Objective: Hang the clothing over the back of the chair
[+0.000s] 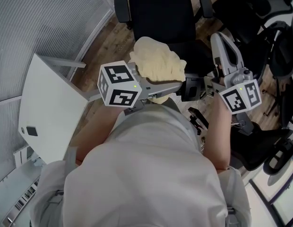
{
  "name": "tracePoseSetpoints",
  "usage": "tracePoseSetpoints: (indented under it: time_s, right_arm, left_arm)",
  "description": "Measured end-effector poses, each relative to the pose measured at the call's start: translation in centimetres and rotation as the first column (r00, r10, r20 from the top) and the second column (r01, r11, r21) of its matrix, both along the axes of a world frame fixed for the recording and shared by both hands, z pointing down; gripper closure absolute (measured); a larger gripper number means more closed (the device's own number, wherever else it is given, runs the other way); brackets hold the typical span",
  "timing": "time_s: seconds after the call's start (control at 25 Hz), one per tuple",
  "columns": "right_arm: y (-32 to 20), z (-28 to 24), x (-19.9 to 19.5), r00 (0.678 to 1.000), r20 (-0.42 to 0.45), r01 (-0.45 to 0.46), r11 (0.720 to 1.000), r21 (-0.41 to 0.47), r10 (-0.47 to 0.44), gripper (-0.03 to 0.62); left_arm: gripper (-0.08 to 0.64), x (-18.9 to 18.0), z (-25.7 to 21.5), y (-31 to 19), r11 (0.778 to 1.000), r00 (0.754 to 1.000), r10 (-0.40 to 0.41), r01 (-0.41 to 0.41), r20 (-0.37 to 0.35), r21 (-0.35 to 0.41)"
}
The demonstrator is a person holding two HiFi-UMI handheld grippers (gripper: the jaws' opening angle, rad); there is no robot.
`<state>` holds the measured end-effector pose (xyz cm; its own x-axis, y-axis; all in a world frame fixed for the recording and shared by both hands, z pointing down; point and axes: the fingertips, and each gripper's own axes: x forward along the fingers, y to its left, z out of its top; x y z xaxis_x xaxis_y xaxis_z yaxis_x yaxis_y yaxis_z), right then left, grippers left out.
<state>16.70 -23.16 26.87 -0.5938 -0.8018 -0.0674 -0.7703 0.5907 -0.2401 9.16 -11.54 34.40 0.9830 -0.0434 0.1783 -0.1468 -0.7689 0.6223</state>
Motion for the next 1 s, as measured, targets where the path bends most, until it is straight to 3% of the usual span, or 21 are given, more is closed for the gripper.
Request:
tracePoseSetpoints:
  time_s: [0.2, 0.4, 0.6, 0.76, 0.88, 1.0]
  right_arm:
    - [0.5, -0.9, -0.4, 0.999, 0.029, 0.029, 0.999, 0.042, -0.031, 0.571]
    - [1.1, -1.4, -1.4, 0.994, 0.047, 0.093, 0.994, 0.052, -0.095, 0.571]
    - [2.1, -0.7, -3.3, 0.971, 0.047, 0.234, 0.972, -0.011, -0.233, 0.569]
    - [3.0, 0.8, -4.9, 0.941, 0.023, 0.340, 0.937, -0.087, -0.339, 0.568]
    - [3.9, 1.6, -6.0, 0.904, 0.011, 0.425, 0.895, -0.136, -0.428, 0.470]
    - [5.6, 2.8, -7.6, 0.838, -0.065, 0.522, 0.831, -0.192, -0.542, 0.426]
  left_arm:
    - [0.393, 0.6, 0.6, 2.4, 0.994, 0.991, 0.070, -0.079, 0.113, 0.074]
    - [0.391, 1.1, 2.3, 2.0, 0.986, 0.981, 0.014, -0.046, 0.193, 0.162]
    - [0.387, 1.5, 2.8, 1.5, 0.982, 0.979, -0.009, -0.029, 0.201, 0.184]
    - [0.382, 1.6, 2.8, 1.3, 0.983, 0.980, -0.010, -0.026, 0.196, 0.183]
    - [0.380, 1.6, 2.7, 1.5, 0.982, 0.981, -0.008, -0.029, 0.195, 0.187]
    - [0.380, 1.7, 2.6, 1.7, 0.981, 0.981, -0.003, -0.035, 0.196, 0.192]
